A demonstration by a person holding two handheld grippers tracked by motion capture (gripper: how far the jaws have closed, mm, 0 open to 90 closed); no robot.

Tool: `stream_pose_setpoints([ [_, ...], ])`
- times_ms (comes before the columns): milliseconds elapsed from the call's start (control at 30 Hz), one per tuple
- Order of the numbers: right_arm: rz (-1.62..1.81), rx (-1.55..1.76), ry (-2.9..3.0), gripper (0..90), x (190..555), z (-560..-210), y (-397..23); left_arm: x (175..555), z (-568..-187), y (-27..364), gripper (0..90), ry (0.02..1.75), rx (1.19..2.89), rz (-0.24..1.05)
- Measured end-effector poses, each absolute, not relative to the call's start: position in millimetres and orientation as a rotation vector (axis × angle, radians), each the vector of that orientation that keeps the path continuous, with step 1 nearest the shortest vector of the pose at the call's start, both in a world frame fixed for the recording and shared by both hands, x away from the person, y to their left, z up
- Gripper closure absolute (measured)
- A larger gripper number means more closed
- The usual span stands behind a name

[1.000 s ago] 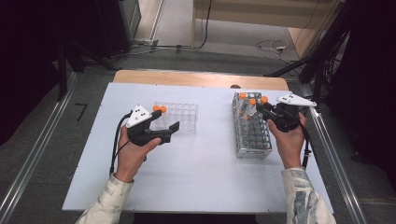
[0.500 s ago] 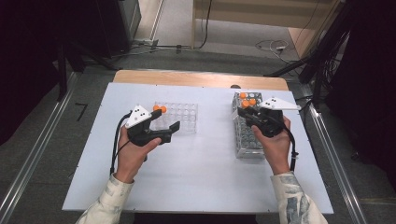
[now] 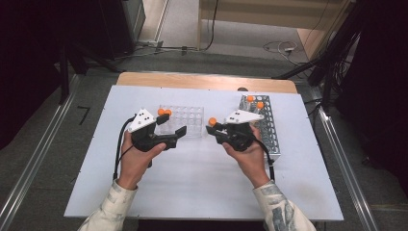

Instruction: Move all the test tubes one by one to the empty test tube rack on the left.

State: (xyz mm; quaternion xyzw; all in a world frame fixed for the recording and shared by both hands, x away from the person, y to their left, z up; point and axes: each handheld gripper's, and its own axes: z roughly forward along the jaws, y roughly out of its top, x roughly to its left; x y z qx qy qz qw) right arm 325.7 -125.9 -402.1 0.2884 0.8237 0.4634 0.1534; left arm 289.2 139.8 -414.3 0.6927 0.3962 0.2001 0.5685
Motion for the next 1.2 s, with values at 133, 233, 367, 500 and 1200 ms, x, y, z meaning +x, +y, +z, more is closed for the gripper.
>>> stream_pose_setpoints([
  [133, 1.325, 0.778, 2.417, 72.4, 321, -407, -104, 286, -412, 134, 24.4, 0.903, 1.631, 0.451],
  [233, 1.314, 0.746, 2.449, 72.3, 319, -411, -92, 283, -410, 131, 27.9, 0.884, 1.64, 0.437],
  [367, 1.312, 0.728, 2.477, 72.4, 316, -415, -79, 281, -409, 128, 34.4, 0.861, 1.648, 0.428],
  [500, 1.315, 0.71, 2.494, 72.3, 314, -417, -71, 280, -410, 127, 42.9, 0.848, 1.656, 0.422],
  [1200, 1.319, 0.698, 2.507, 72.3, 312, -417, -68, 283, -417, 125, 68.8, 0.831, 1.716, 0.405],
])
